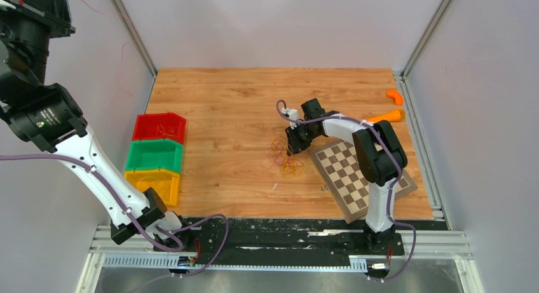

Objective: Untangle the cables

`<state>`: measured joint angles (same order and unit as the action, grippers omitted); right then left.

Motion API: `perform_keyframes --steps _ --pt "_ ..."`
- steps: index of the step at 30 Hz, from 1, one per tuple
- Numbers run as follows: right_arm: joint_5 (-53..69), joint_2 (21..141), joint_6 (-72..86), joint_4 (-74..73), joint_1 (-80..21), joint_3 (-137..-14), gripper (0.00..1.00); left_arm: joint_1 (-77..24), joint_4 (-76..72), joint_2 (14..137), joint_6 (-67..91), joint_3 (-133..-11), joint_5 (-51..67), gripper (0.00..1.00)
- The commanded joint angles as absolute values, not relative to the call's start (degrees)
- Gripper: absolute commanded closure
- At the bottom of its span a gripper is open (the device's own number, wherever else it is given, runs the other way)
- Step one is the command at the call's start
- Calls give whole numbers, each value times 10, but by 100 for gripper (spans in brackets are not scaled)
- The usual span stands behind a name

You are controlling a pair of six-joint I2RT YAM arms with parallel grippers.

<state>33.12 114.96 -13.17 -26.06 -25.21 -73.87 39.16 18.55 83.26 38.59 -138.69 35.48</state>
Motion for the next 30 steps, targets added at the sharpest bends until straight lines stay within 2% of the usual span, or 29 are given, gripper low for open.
perform_keyframes --steps 1,6,13,21,30 --pt "272 1157 -153 -299 -238 -712 88 398 223 814 359 -1285 427 100" --pt "282 1152 -150 -305 -237 -721 87 410 230 769 282 -1168 425 100" --pt "290 1152 -151 -310 -238 -719 87 442 252 749 237 -1145 395 100" --pt "292 1148 -150 -313 -237 -718 87 450 221 716 231 -1075 457 100" --pt "295 1152 -151 -312 -237 -715 86 477 285 700 141 -1024 383 100"
